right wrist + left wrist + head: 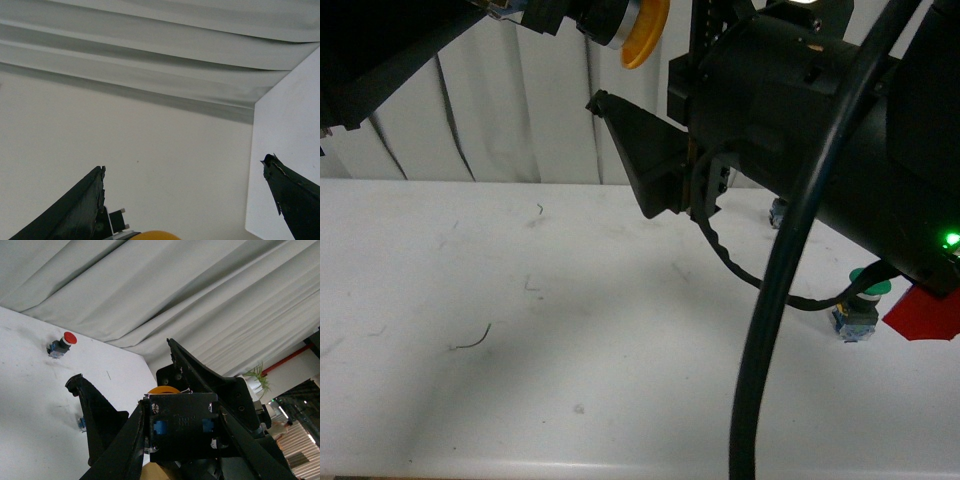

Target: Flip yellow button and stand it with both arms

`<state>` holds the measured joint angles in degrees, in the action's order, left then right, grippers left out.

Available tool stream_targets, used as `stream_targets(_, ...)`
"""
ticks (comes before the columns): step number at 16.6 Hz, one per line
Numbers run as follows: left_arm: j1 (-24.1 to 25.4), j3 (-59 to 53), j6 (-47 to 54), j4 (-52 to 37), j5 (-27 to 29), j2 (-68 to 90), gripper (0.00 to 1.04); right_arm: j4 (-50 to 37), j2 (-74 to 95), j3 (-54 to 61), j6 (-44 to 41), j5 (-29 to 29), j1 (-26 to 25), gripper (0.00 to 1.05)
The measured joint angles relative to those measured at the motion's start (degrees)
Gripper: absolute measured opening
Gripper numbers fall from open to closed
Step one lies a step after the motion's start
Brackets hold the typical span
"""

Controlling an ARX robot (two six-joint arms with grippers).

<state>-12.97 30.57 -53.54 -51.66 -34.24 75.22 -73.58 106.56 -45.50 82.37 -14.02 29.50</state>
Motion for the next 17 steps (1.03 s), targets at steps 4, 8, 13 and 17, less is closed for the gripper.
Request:
stream_targets(4,0.44,0.0,0.07,0.31,-0.28,-0.24,0.34,-0.13,0.11,-0.55,2.4,1.05,1.75,0.98)
stream_targets(8,0.81,-0.02,0.26,0.44,-0.28,-0.24,0.34,-0.15,0.09,-0.55,3.56,0.61,2.38,0.96)
stream_targets(13,1.09,-0.09,1.11,1.05,-0.2,-0.22,0.34,-0.33,-1.9,0.17,3.58,0.31,1.57,0.51)
stream_targets(17,0.96,-0.26,-0.02,1.31,-0.28,-0.22,0.34,-0.66,-2.16,0.68,5.7,0.33,1.18,0.33)
